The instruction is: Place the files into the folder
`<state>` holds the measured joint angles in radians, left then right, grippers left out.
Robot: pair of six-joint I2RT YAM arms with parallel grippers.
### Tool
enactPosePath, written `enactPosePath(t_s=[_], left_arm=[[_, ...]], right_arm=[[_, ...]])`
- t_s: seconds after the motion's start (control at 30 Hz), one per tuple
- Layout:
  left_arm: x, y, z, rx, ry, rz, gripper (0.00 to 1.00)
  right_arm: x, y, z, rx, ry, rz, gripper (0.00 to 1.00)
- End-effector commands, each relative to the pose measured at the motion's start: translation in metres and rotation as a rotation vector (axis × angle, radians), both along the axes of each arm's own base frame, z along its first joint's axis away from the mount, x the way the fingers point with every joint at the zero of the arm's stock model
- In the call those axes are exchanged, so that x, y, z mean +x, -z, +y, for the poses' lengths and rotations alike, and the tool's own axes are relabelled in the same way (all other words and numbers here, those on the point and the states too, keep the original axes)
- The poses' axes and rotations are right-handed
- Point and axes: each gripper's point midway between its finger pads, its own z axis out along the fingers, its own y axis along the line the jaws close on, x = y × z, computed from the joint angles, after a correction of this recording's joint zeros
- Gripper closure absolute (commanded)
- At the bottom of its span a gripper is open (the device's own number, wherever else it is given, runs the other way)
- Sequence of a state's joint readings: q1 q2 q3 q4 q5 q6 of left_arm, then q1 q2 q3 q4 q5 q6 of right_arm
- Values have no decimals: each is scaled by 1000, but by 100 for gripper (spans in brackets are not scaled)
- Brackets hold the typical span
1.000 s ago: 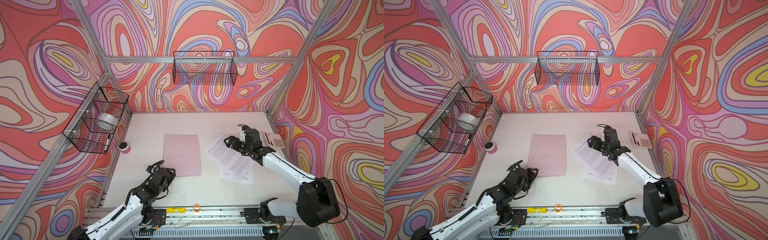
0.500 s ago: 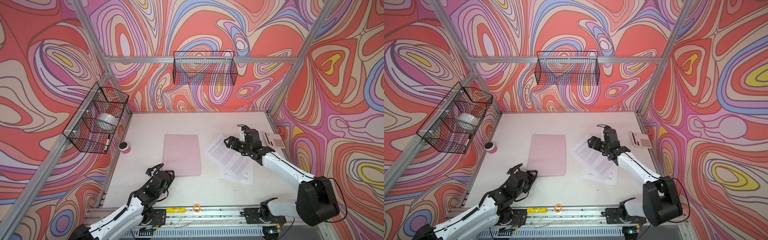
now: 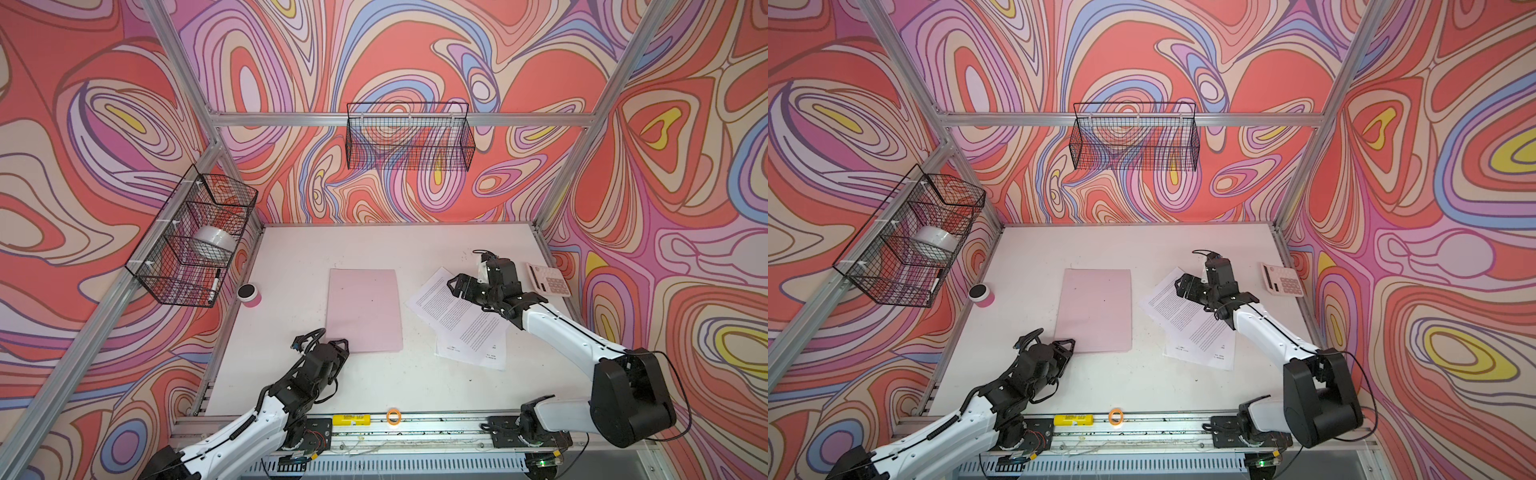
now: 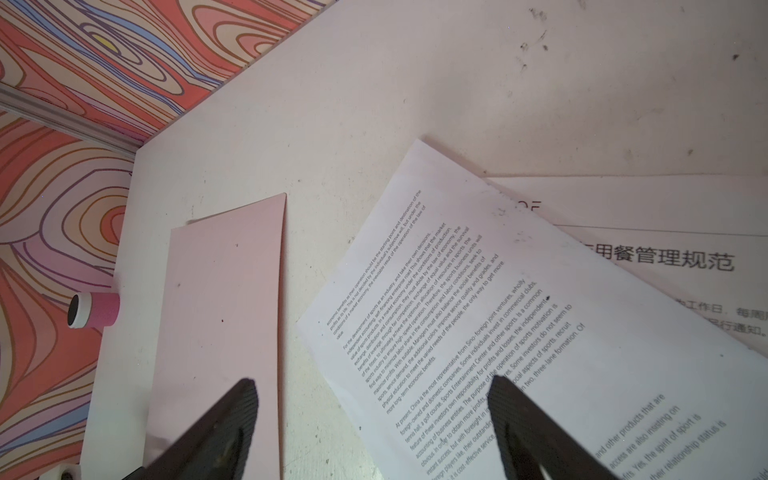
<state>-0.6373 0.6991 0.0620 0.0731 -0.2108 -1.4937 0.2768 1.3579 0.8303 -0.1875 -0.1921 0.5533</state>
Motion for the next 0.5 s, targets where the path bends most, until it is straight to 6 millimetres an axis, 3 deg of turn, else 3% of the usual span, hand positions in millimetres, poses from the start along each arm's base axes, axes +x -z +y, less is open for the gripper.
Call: enactPosePath(t_s=[0.0,0.47], left_arm=[[4,2,2,-9,-23,-29,50],[18,0,9,41,-73,-128,56]], right_arm=[[0,7,2,-12,-17,2,9],[3,8,5,-24,-44,3,9]])
